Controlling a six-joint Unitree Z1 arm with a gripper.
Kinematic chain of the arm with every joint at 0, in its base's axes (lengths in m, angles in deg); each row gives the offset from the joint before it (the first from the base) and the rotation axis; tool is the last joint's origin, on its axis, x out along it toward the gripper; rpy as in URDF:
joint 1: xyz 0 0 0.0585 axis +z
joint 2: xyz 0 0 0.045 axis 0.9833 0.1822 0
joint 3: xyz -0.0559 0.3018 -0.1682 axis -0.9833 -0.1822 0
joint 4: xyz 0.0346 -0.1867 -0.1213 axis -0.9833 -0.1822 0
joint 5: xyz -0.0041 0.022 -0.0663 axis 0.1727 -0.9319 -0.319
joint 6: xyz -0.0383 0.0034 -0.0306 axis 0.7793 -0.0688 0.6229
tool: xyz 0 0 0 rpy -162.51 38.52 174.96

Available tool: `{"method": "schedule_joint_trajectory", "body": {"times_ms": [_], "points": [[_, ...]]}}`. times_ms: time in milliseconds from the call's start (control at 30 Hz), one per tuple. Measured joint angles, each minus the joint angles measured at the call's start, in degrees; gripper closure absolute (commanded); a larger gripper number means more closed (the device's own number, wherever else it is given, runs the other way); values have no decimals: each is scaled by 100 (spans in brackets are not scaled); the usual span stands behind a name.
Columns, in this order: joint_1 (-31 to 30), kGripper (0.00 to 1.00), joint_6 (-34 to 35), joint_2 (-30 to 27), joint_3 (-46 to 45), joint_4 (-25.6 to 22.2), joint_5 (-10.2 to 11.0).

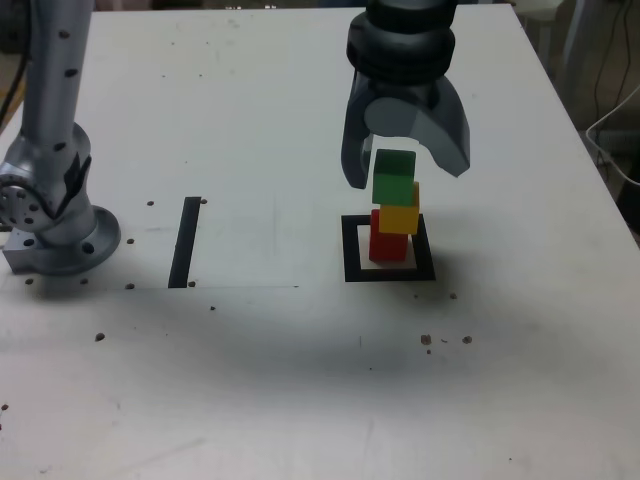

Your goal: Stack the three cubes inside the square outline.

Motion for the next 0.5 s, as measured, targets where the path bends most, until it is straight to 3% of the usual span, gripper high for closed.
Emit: {"method": "schedule_joint_trajectory", "body": {"times_ms": [267, 500], "points": [[0, 1, 10, -536, -150, -68, 91], [0, 1, 8, -702, -368, -158, 18]]}}
